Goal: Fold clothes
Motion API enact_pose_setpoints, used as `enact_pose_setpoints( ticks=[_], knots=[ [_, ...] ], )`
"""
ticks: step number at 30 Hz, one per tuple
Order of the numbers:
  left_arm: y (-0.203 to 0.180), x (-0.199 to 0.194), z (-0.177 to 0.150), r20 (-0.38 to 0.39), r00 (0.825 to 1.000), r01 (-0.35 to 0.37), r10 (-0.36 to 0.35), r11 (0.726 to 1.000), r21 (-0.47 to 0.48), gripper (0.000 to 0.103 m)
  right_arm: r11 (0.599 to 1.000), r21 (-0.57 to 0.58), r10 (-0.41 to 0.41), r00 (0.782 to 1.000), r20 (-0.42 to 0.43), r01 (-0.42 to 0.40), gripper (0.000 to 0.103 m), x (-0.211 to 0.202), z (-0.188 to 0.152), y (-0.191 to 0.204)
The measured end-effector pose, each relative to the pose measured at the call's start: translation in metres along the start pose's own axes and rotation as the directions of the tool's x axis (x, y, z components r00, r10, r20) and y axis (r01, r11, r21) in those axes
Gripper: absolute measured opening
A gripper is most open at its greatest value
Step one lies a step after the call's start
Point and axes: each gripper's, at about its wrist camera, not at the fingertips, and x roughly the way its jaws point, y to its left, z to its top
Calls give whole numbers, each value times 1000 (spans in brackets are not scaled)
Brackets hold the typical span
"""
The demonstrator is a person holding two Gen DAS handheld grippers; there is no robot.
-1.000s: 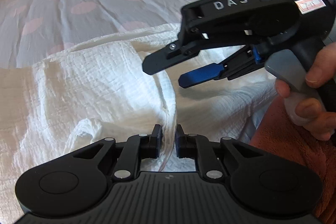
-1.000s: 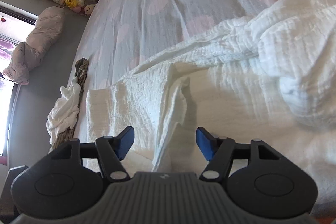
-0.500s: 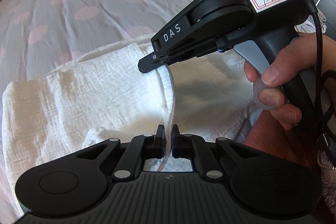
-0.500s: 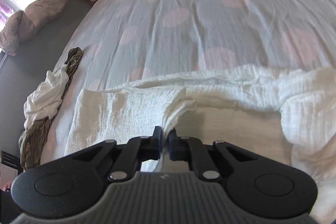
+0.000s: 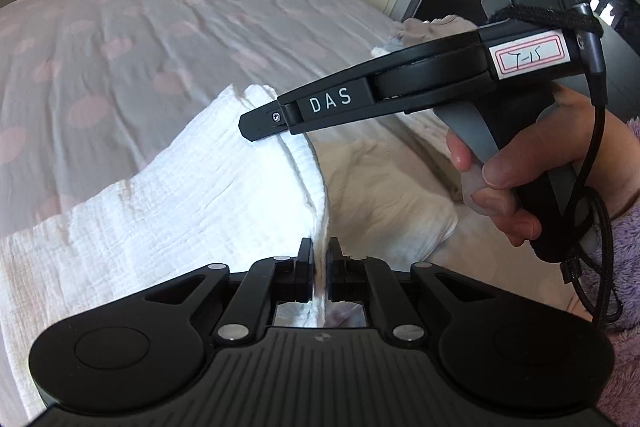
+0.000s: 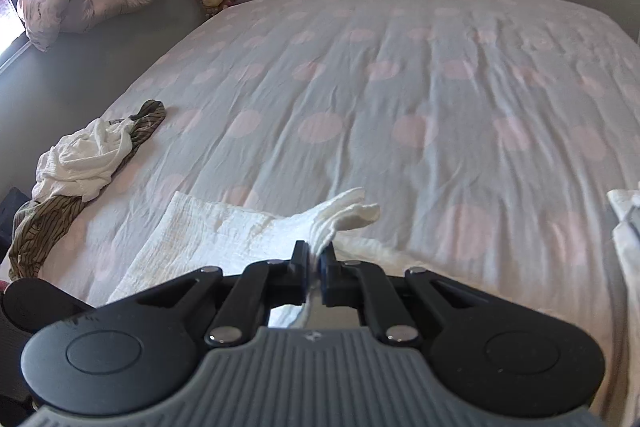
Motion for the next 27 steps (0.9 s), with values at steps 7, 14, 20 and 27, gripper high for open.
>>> enact_pose_setpoints(
  ticks=[7, 14, 20, 27],
  knots=[
    [-42, 42, 28, 17, 987, 163, -163, 987, 12, 4, 993, 15, -121, 993, 4, 121, 7, -36, -6, -59],
    [-66, 108, 44, -28, 971, 238, -238, 971, -3, 4, 977, 77, -194, 980, -38, 197, 7, -34, -30, -118],
    [-72, 161, 42, -123, 963, 232, -239, 971, -63, 4, 969, 112, -210, 974, -89, 219, 8, -8, -56, -153],
    [-62, 197, 35, -213, 941, 229, -262, 959, -168, 7, 962, 95, -245, 961, -130, 258, 19, 11, -79, -165]
  ],
)
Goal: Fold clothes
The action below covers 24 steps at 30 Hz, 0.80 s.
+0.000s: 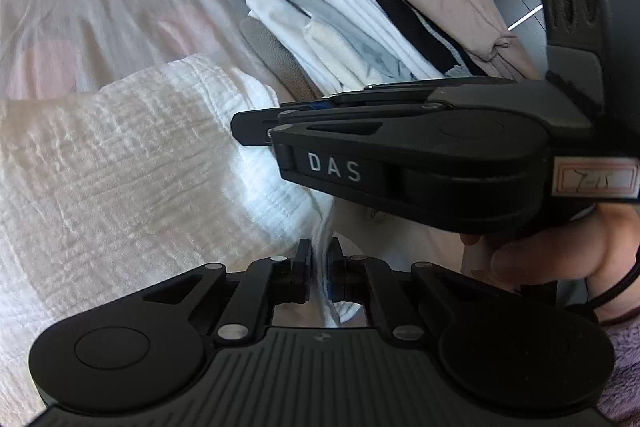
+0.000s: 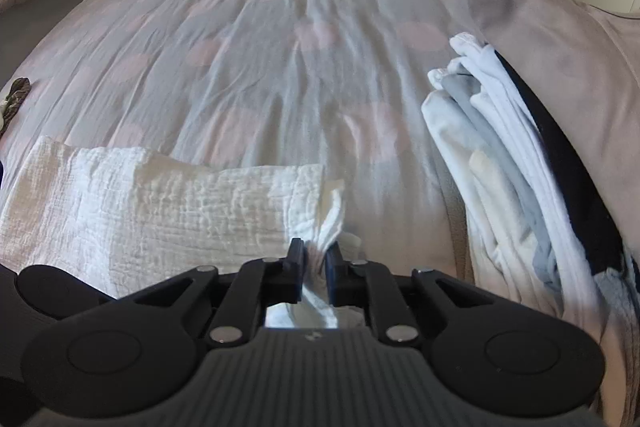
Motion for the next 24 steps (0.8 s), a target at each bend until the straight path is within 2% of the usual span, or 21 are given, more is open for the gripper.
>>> enact_pose_setpoints(
  ticks=[1, 4, 6, 13, 17, 20, 22, 24],
  knots=[
    [1, 1, 0, -2, 1000, 6, -6, 1000, -14, 8, 1000, -8, -17, 1000, 6, 18, 22, -2, -1, -1],
    [2, -1, 0, 2, 999, 44, -44, 998, -44, 24, 998, -13, -56, 998, 30, 56, 24, -15, -5, -6],
    [-3, -3, 0, 11, 998, 68, -67, 996, -50, 42, 998, 10, -67, 996, 52, 67, 24, -26, -7, -12],
    [-21, -17, 1, 32, 989, 144, -143, 989, -25, 43, 989, 72, -134, 983, 122, 126, 25, -73, -26, -29],
    [-25, -45, 4, 62, 993, 102, -104, 994, 38, 43, 985, 108, -152, 978, 140, 137, 25, -96, -44, -33],
    [-20, -71, 6, 114, 992, 37, -45, 997, 72, 43, 985, 142, -119, 984, 135, 100, 26, -104, -59, -32],
    [-10, -90, 5, 161, 987, -34, 21, 996, 78, 44, 984, 166, -80, 989, 125, 59, 32, -103, -72, -28],
    [6, -116, -5, 205, 973, -121, 105, 991, 65, 44, 981, 196, -18, 992, 123, -7, 49, -101, -87, -21]
  ],
)
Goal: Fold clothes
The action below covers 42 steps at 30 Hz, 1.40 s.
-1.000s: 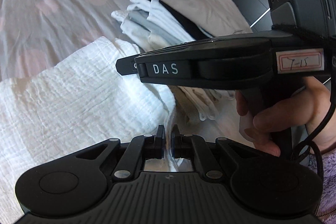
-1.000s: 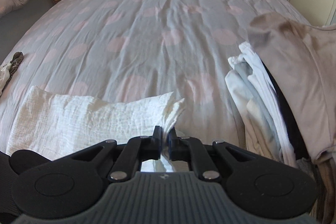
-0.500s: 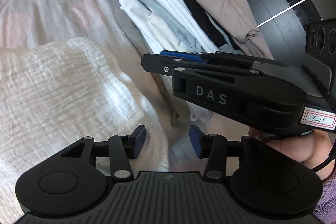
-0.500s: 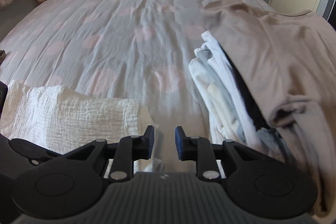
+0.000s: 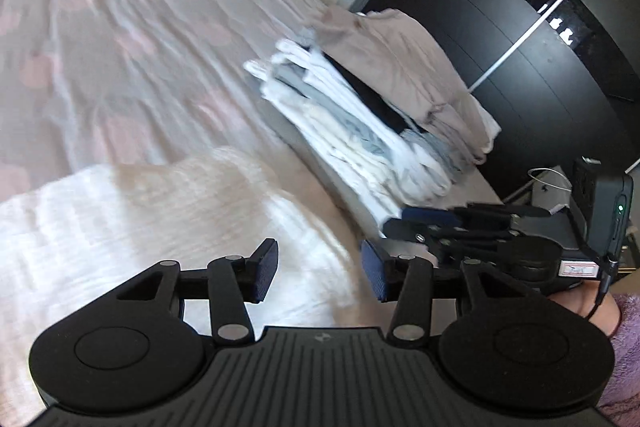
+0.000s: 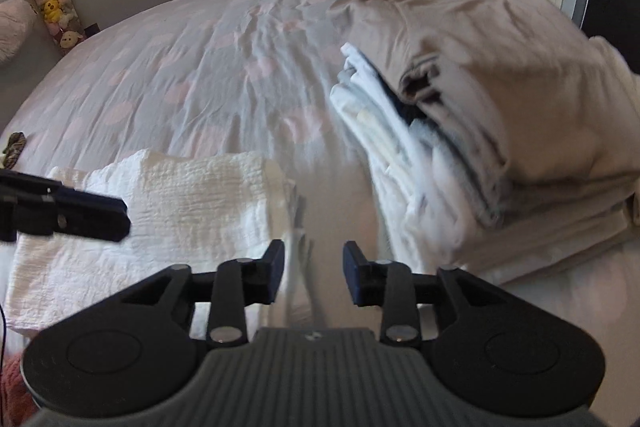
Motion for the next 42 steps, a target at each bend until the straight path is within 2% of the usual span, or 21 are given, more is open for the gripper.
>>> enact_pose_setpoints(
  ticks=[2, 5, 7, 9, 11, 14, 19, 21, 24, 25, 27, 32, 34, 36, 38, 42],
  knots=[
    [20, -26, -9, 29, 995, -97, 97, 995, -15, 45, 998, 43, 56, 998, -17, -55, 51, 3, -14, 5],
    [62, -65, -33, 42, 972, -230, 233, 970, -78, 45, 993, 99, 75, 996, -55, -70, 59, 15, -33, 12],
    [90, -91, -54, 31, 953, -294, 301, 944, -148, 45, 988, 143, 76, 993, -87, -63, 59, 27, -43, 13],
    [117, -113, -74, 15, 932, -350, 361, 912, -214, 45, 986, 160, 59, 991, -121, -39, 50, 37, -54, 13],
    [138, -127, -92, -7, 915, -390, 403, 882, -265, 45, 990, 144, 16, 988, -151, 6, 41, 51, -60, 14],
    [158, -136, -115, -32, 895, -433, 445, 847, -308, 45, 990, 126, -33, 985, -171, 55, 42, 71, -64, 12],
    [171, -134, -130, -38, 888, -445, 458, 835, -325, 47, 994, 52, -81, 981, -174, 91, 43, 76, -65, 23],
    [172, -126, -135, -64, 870, -485, 489, 826, -287, 49, 994, 34, -92, 980, -179, 100, 45, 72, -64, 26],
    [181, -107, -145, -130, 834, -550, 536, 795, -254, 49, 994, 42, -92, 978, -187, 101, 47, 69, -66, 24],
    [186, -104, -148, -146, 834, -551, 532, 788, -276, 49, 994, 46, -90, 978, -190, 101, 47, 68, -66, 23],
    [192, -105, -151, -142, 845, -531, 515, 781, -328, 50, 994, 44, -92, 976, -197, 103, 47, 64, -65, 25],
    [183, -133, -147, -61, 847, -513, 528, 783, -352, 49, 991, 23, -128, 981, -144, 133, 47, 38, -50, 35],
    [180, -143, -141, -18, 854, -490, 520, 793, -362, 47, 989, 26, -145, 985, -97, 148, 47, 26, -41, 38],
    [178, -152, -133, 25, 861, -464, 508, 805, -370, 38, 988, 29, -153, 987, -50, 154, 45, 21, -30, 38],
    [176, -154, -121, 67, 868, -442, 493, 825, -352, 36, 989, 24, -147, 989, -12, 147, 43, 21, -21, 41],
    [176, -140, -97, 107, 870, -434, 482, 850, -297, 34, 992, 10, -124, 992, -21, 124, 38, 47, -7, 58]
  ],
)
